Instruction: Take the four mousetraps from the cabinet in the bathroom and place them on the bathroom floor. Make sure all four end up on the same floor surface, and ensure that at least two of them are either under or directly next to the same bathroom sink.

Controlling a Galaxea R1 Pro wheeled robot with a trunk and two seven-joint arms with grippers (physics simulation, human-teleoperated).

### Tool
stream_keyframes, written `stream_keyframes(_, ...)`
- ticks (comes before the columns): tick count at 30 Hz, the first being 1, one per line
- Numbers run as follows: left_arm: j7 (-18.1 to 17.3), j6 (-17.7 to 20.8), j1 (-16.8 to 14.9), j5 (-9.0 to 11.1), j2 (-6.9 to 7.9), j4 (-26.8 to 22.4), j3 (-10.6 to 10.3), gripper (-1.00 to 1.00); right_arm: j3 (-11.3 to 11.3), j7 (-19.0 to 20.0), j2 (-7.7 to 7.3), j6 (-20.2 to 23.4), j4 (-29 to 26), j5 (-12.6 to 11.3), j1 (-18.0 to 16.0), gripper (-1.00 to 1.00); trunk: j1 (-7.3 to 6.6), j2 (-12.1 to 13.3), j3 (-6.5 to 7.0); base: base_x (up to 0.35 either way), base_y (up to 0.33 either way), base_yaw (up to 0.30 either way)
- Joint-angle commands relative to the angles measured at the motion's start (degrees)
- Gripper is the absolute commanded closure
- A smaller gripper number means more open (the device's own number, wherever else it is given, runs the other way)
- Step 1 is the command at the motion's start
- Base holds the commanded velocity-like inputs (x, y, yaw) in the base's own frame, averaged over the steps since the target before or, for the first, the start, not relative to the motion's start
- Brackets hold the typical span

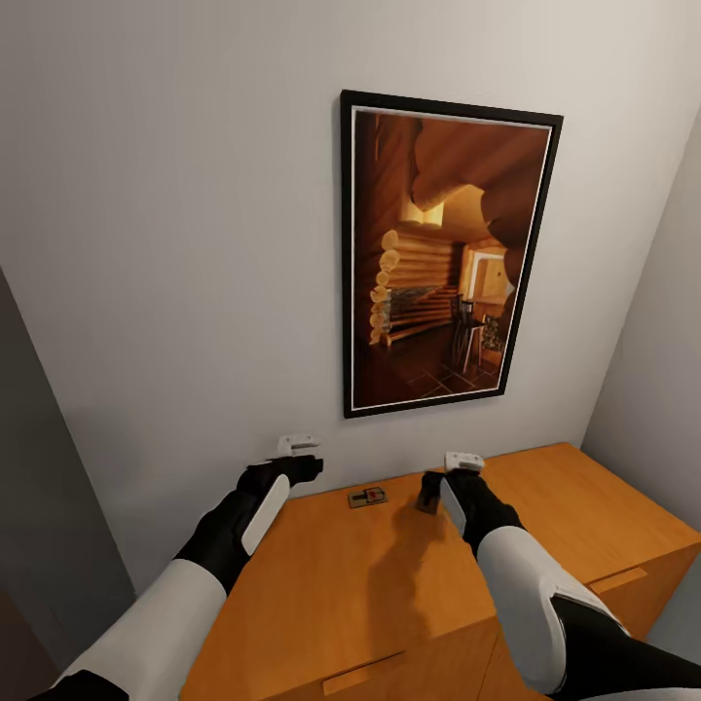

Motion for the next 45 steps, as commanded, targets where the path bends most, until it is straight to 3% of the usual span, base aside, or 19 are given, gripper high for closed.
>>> stream_keyframes(1, 0.5, 0.1, 0.0, 0.6, 0.12, -0.1, -0.1, -1.00, 0.4, 2.1, -0.31, 0.6, -0.3, 2.1, 0.0, 1.00, 0.02, 0.0, -0.03, 0.000, 0.000, 0.000)
stream_keyframes(4, 0.5, 0.0, 0.0, 0.5, 0.37, 0.0, -0.1, -1.00, 1.3, 6.1, -0.86, 1.6, -0.7, 5.2, 0.0, 1.00, 0.02, 0.0, -0.03, 0.000, 0.000, 0.000)
stream_keyframes(8, 0.6, 0.1, 0.0, 0.5, 0.44, 0.0, -0.1, -1.00, 1.7, 10.4, -1.40, 2.4, -1.3, 7.5, 0.0, 1.00, 0.02, 0.0, -0.03, 0.000, 0.000, 0.000)
stream_keyframes(13, 0.8, 0.2, 0.0, 0.5, 0.34, 0.0, -0.2, -1.00, 1.9, 20.1, -1.97, 4.1, -4.0, 13.6, 0.0, 1.00, 0.02, 0.0, -0.03, 0.000, 0.000, 0.000)
stream_keyframes(16, 1.1, 0.3, 0.0, 0.5, 0.22, 0.0, -0.3, -1.00, 1.9, 27.3, -2.19, 4.9, -5.4, 18.5, 0.0, 1.00, 0.02, 0.0, -0.03, 0.000, 0.000, 0.000)
stream_keyframes(21, 1.3, 0.3, 0.1, 0.5, 0.21, 0.0, -0.3, -1.00, 1.8, 35.0, -2.32, 5.3, -7.6, 24.3, 0.0, 1.00, 0.02, 0.0, -0.03, 0.000, 0.000, 0.000)
stream_keyframes(34, 1.7, 0.3, 0.2, 0.4, 0.07, 0.1, -0.3, -1.00, 1.9, 43.1, -2.38, 5.4, -8.3, 27.4, 0.0, 1.00, 0.02, 0.0, -0.03, 0.000, 0.000, 0.000)
stream_keyframes(45, 1.6, 0.3, 0.2, 0.5, 0.12, 0.1, -0.3, -1.00, 1.9, 54.2, -2.40, 5.4, -12.1, 36.1, 0.0, 1.00, 0.02, 0.0, -0.03, 0.000, 0.000, 0.000)
